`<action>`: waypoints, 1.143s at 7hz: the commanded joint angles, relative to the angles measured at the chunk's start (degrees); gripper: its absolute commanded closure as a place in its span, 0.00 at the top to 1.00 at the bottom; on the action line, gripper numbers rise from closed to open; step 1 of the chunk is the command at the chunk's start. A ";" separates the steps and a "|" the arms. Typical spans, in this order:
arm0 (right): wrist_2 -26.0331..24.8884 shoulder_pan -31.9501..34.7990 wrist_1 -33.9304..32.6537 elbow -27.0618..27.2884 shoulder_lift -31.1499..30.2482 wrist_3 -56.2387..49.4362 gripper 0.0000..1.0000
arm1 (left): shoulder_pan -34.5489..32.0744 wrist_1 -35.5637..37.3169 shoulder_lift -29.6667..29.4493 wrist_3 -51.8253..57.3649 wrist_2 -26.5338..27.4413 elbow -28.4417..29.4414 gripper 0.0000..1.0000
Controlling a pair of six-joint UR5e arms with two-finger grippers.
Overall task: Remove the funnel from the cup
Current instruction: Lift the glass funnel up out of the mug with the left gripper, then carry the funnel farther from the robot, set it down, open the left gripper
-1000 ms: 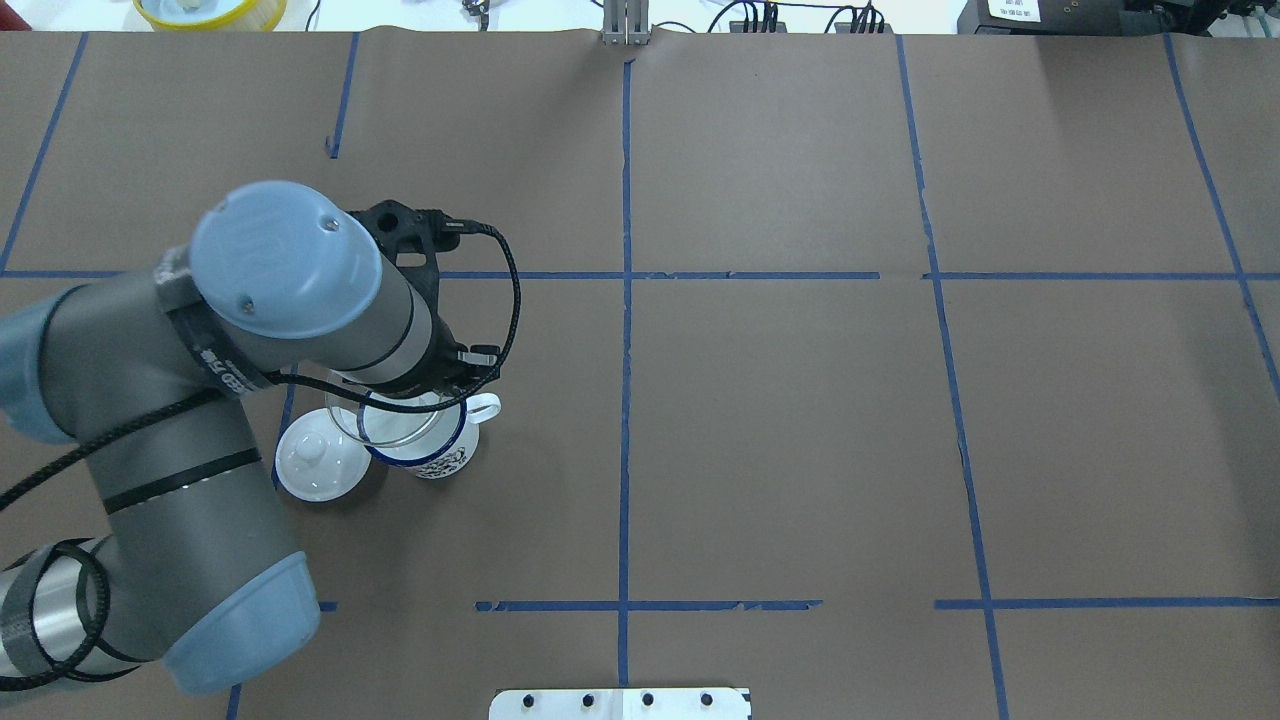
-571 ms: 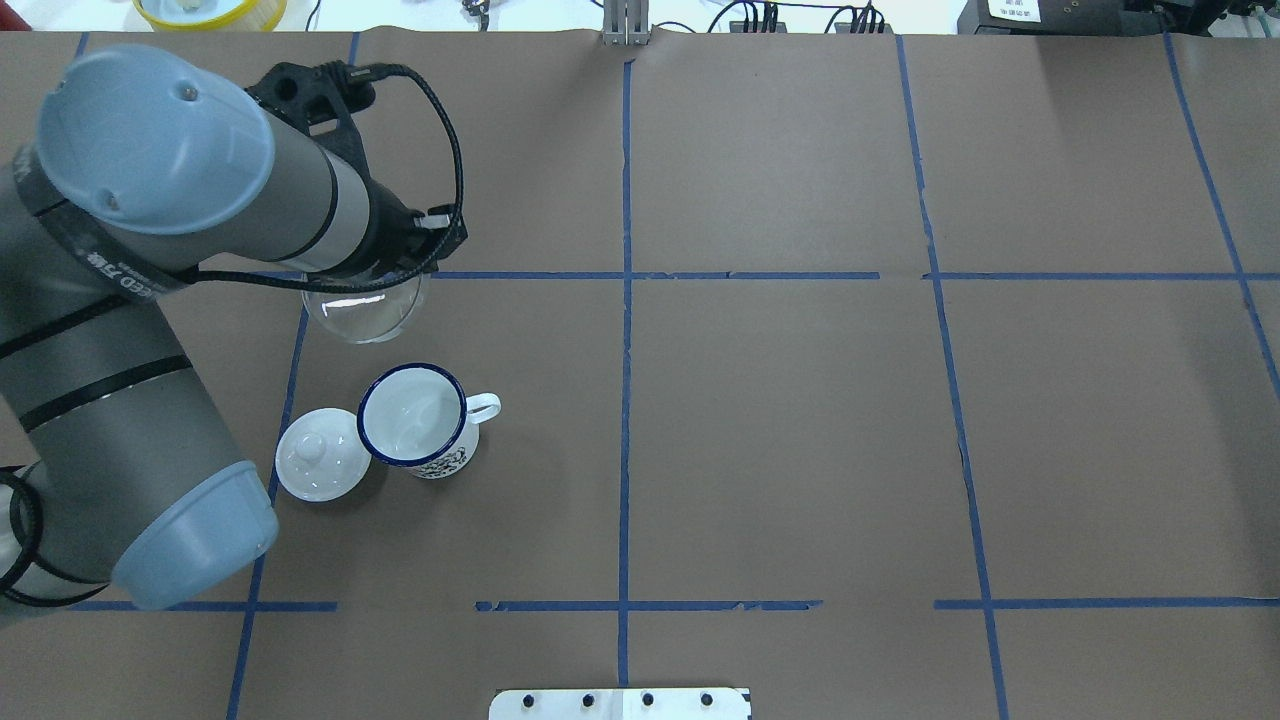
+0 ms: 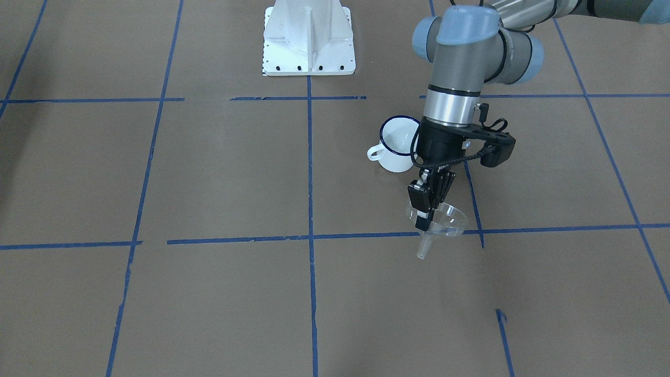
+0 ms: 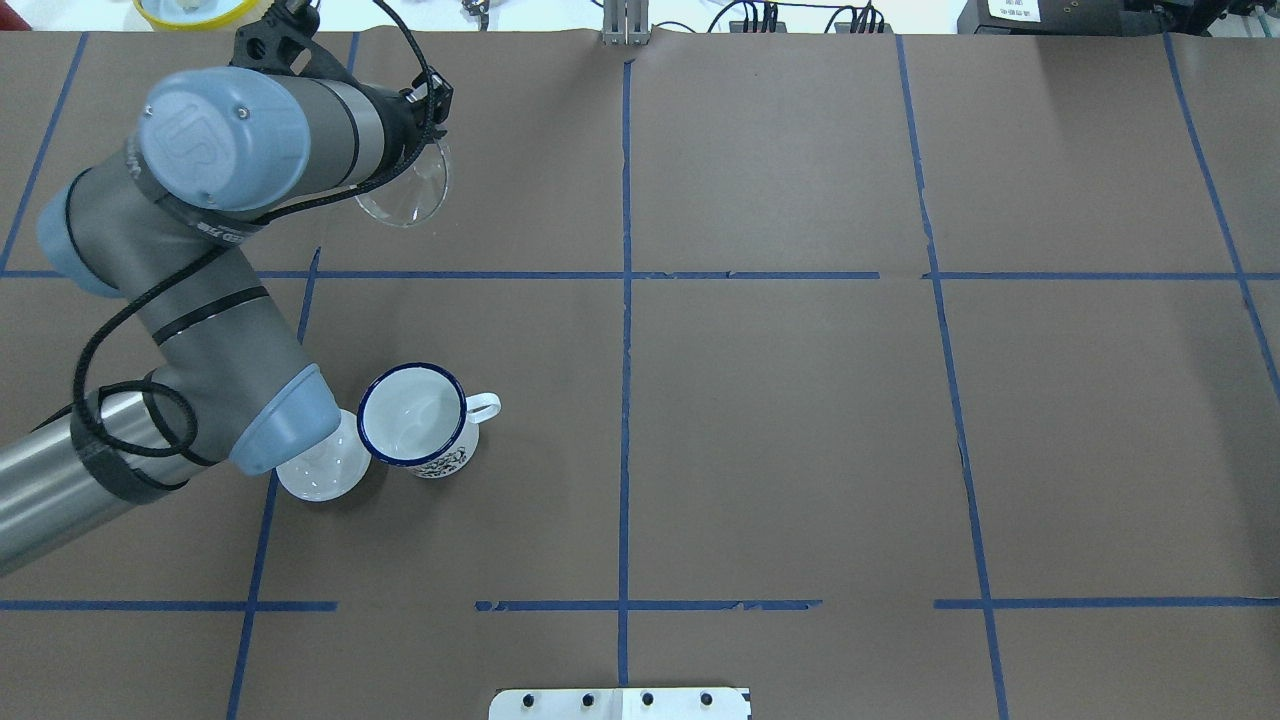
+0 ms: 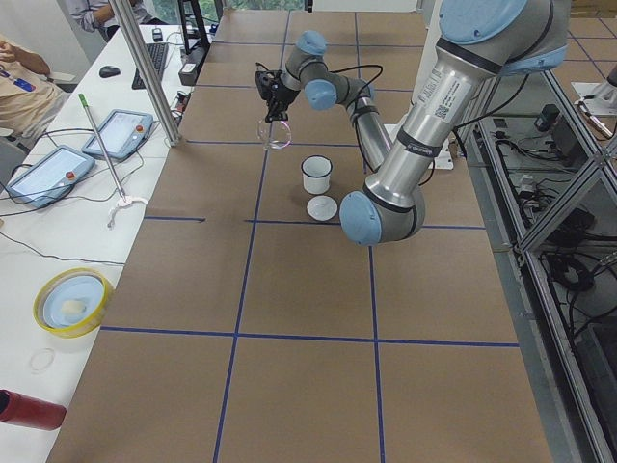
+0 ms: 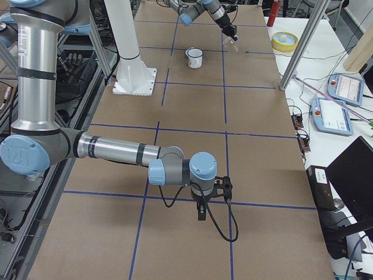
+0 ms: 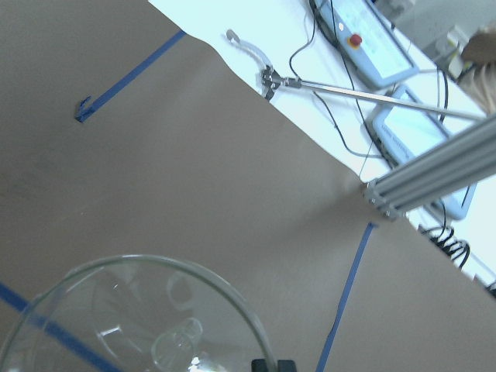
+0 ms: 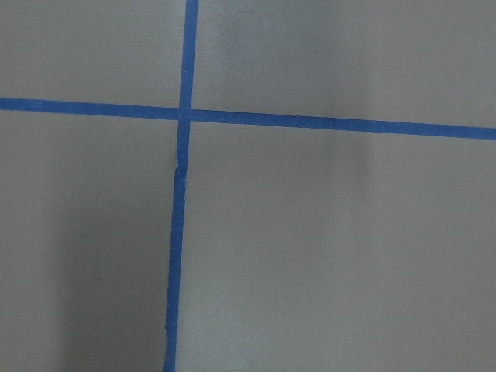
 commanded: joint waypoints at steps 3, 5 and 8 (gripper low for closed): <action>0.00 0.00 0.00 0.00 0.00 0.00 1.00 | 1.14 -19.20 -4.34 -11.35 10.91 23.04 0.00; 0.00 0.00 0.00 0.00 0.00 0.00 1.00 | 2.02 -20.72 -4.51 -10.92 11.00 25.42 0.11; 0.00 0.00 0.00 0.00 0.00 0.00 1.00 | 2.11 -20.64 -4.52 -4.29 10.92 24.56 0.70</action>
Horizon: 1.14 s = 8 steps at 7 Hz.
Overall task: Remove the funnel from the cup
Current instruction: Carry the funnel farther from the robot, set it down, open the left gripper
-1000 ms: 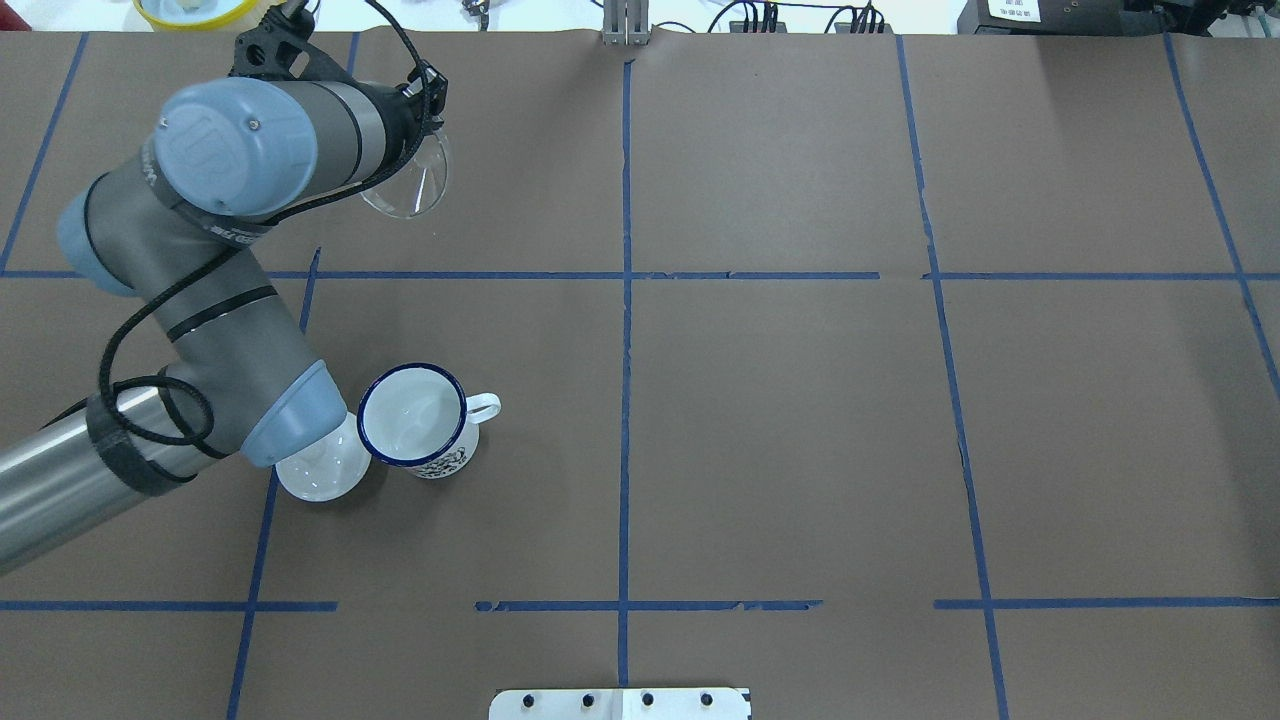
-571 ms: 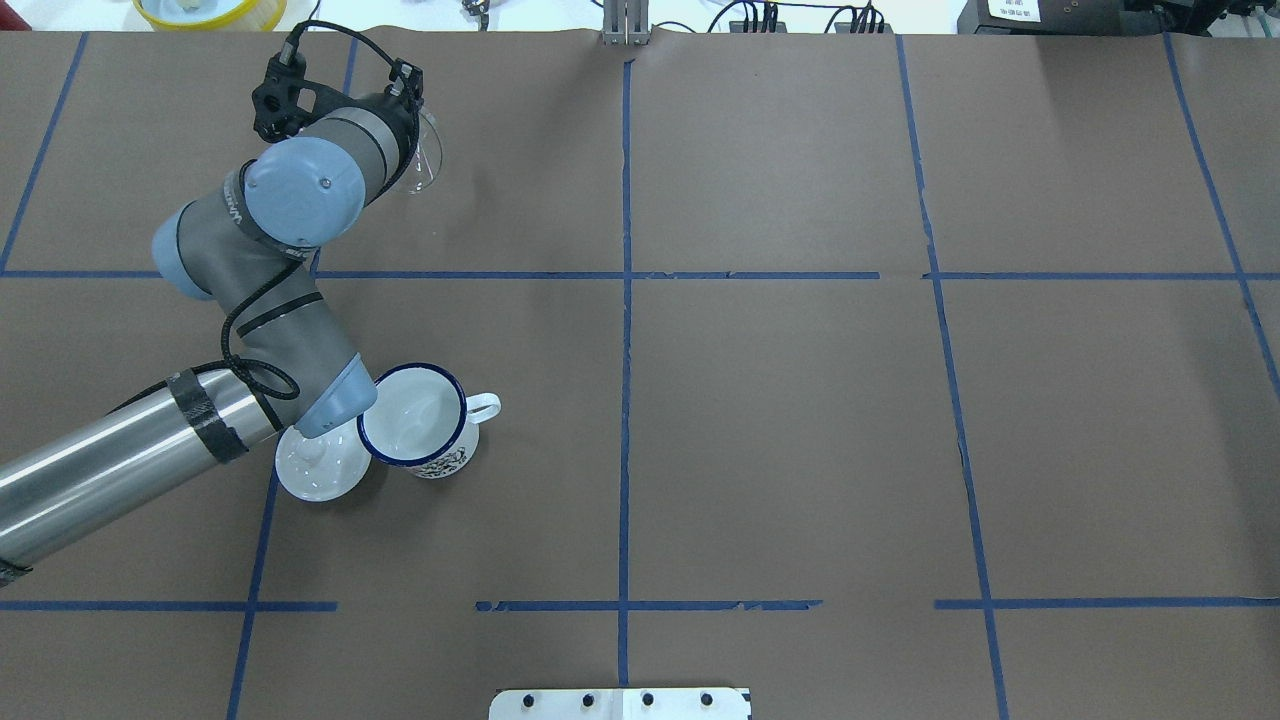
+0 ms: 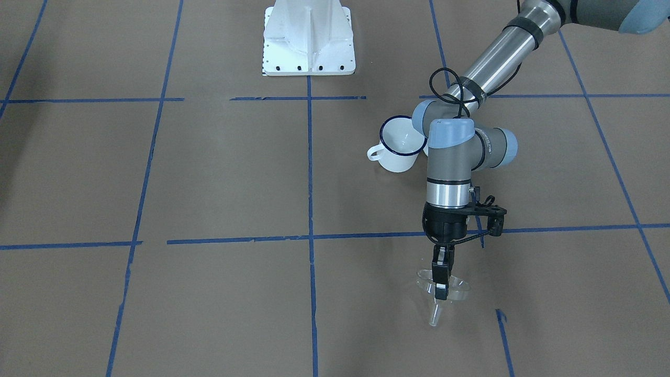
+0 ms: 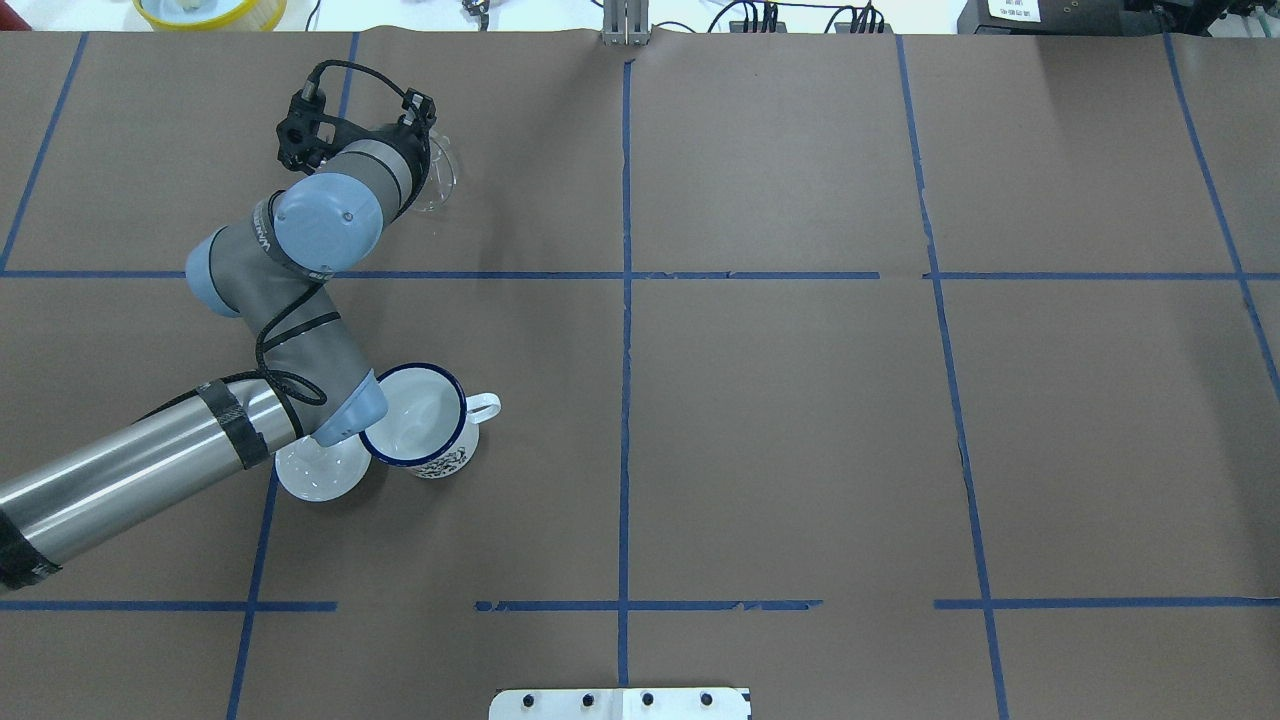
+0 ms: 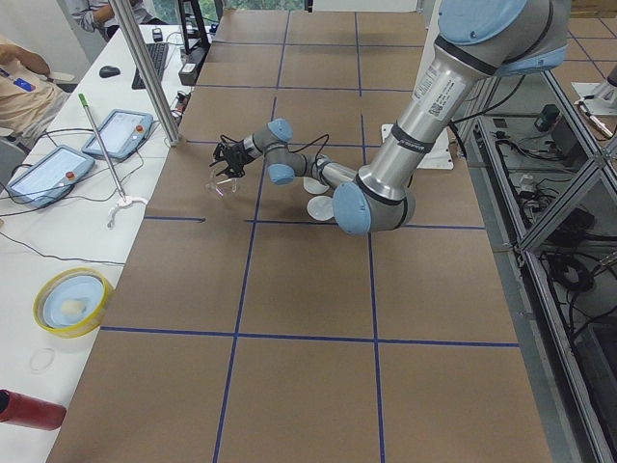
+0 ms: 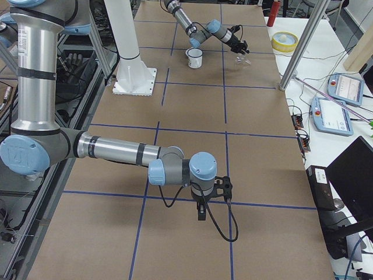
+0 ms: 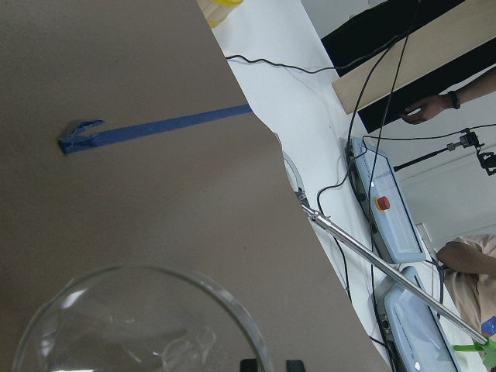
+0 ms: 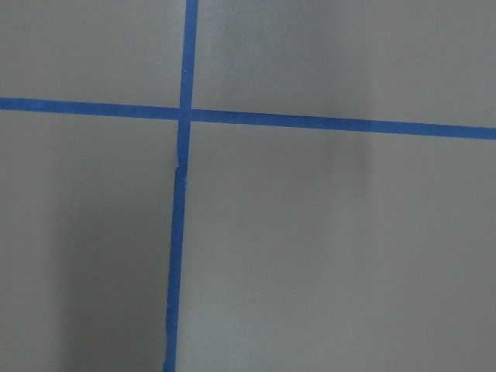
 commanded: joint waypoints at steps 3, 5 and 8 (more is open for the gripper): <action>0.00 0.00 0.00 0.00 0.00 0.00 1.00 | -1.25 2.44 7.87 22.50 -9.96 -19.10 1.00; 0.00 0.00 0.00 0.00 0.00 0.00 1.00 | -3.96 22.72 15.62 38.73 -24.91 -40.52 1.00; 0.00 0.00 0.00 0.00 0.00 0.00 1.00 | -11.87 38.57 27.28 68.62 -36.89 -57.02 1.00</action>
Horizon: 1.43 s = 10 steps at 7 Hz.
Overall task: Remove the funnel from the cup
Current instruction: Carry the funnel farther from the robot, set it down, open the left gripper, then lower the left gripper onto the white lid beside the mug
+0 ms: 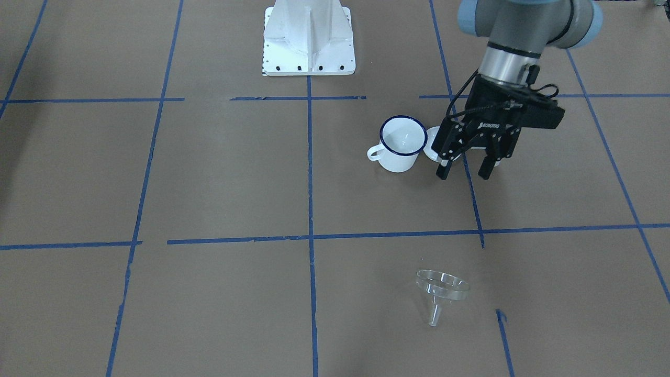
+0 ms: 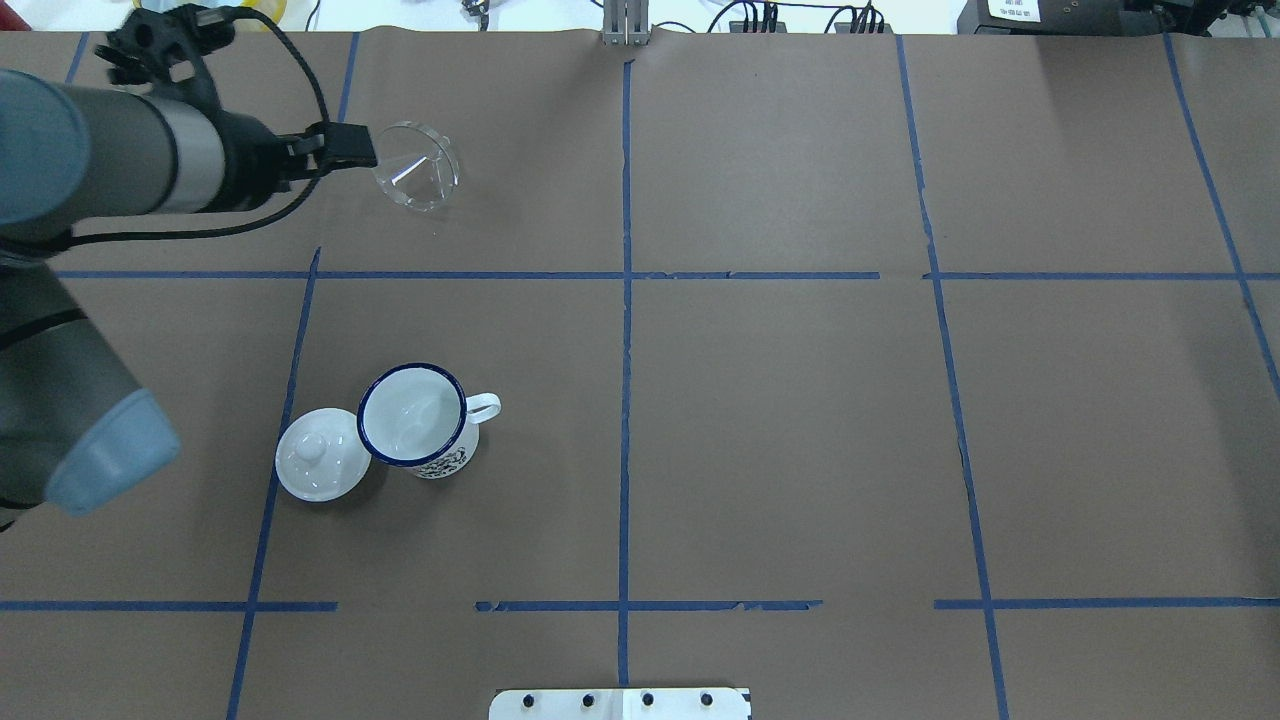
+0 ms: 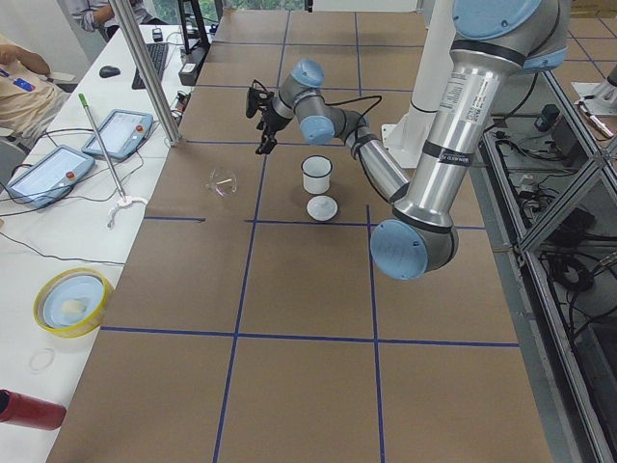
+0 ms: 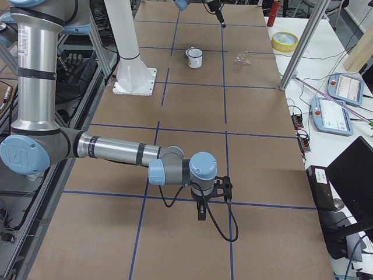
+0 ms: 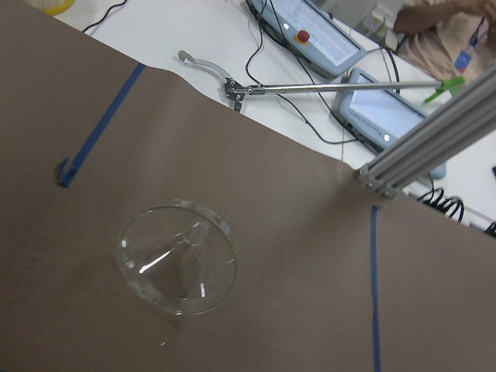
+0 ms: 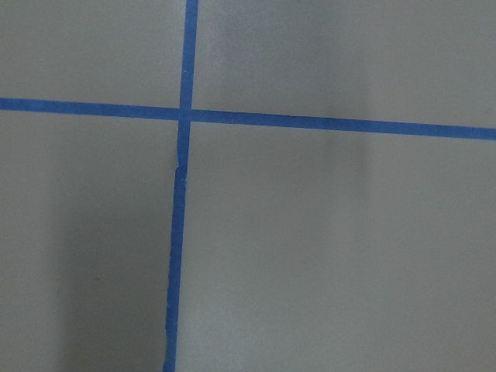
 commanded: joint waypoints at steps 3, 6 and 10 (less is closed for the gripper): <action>0.00 0.00 0.00 0.00 0.00 0.00 1.00 | 3.47 6.74 10.94 17.18 -5.41 -4.51 1.00; 0.00 0.00 0.00 0.00 0.00 0.00 1.00 | 12.95 -1.32 11.03 13.29 -4.80 3.65 1.00; 0.00 0.00 0.00 0.00 0.00 0.00 1.00 | 16.93 -3.10 11.03 13.46 -4.89 5.34 0.99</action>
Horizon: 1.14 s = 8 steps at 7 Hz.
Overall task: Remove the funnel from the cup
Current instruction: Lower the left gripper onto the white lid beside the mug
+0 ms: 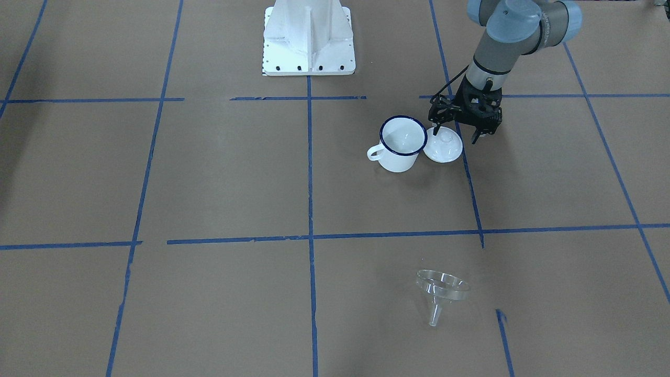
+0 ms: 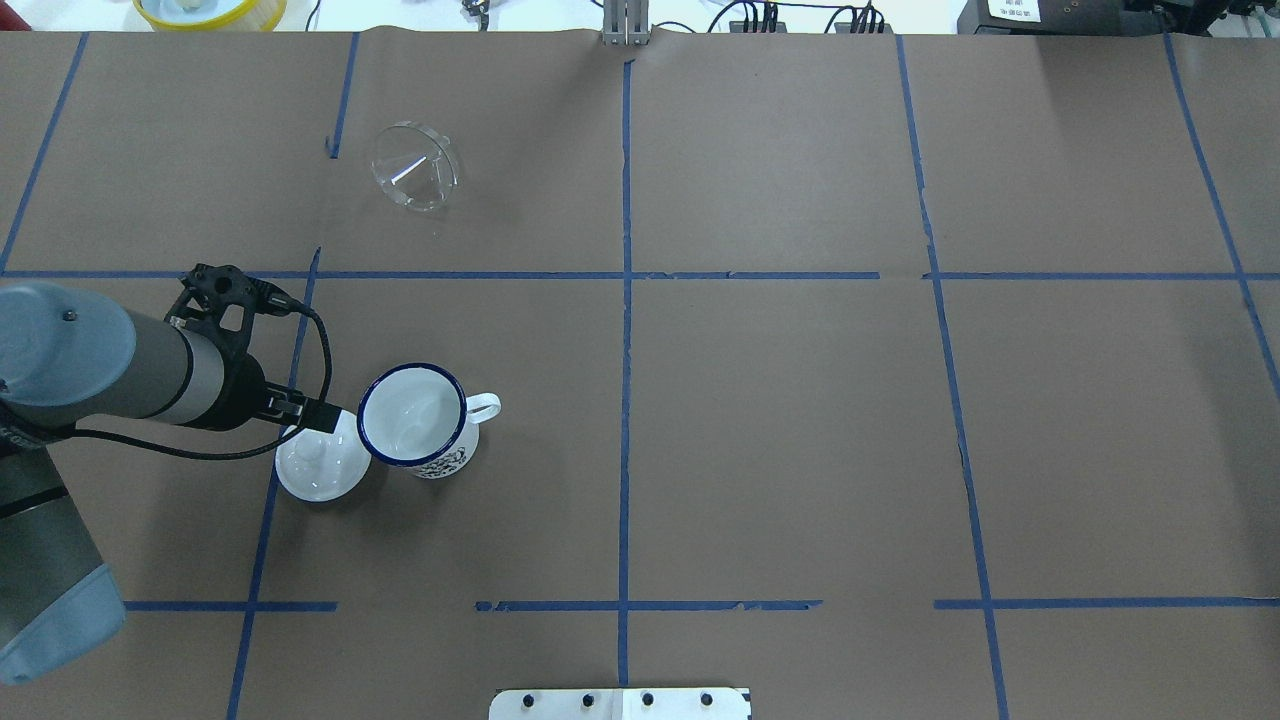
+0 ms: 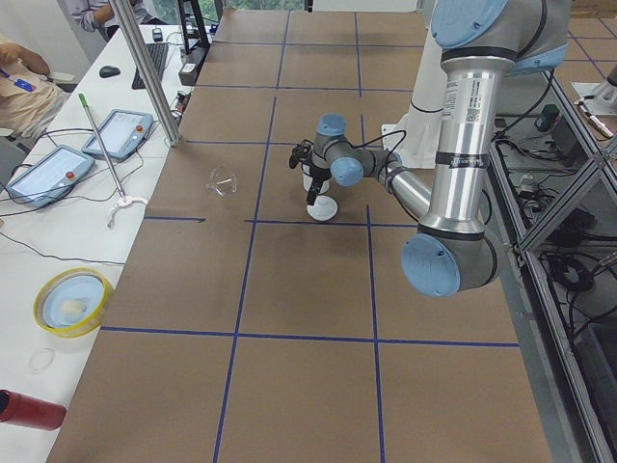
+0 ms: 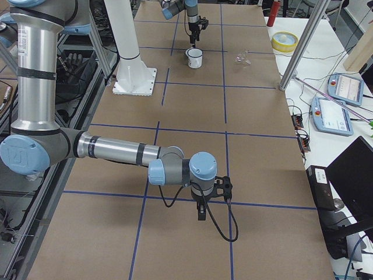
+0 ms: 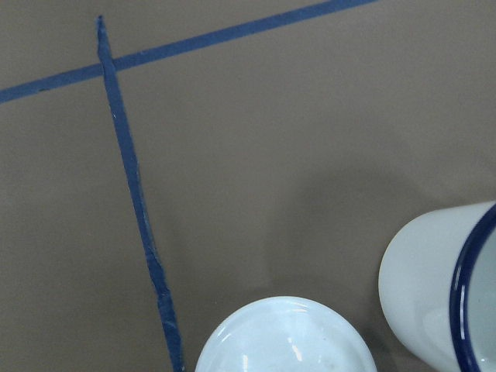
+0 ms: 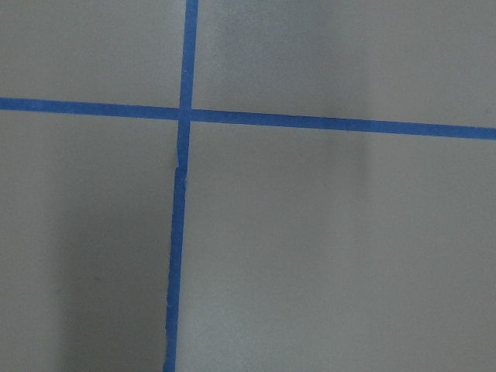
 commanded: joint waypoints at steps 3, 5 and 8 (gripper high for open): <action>0.00 0.00 0.00 0.00 0.00 0.00 1.00 | 1.27 -0.26 0.00 0.06 -0.03 1.25 0.72; 0.00 0.00 0.00 0.00 0.00 0.00 1.00 | 1.36 -0.26 0.00 0.06 -0.03 1.34 0.64; 0.00 0.00 0.00 0.00 0.00 0.00 1.00 | 1.36 -0.17 0.00 0.14 -0.03 1.69 0.64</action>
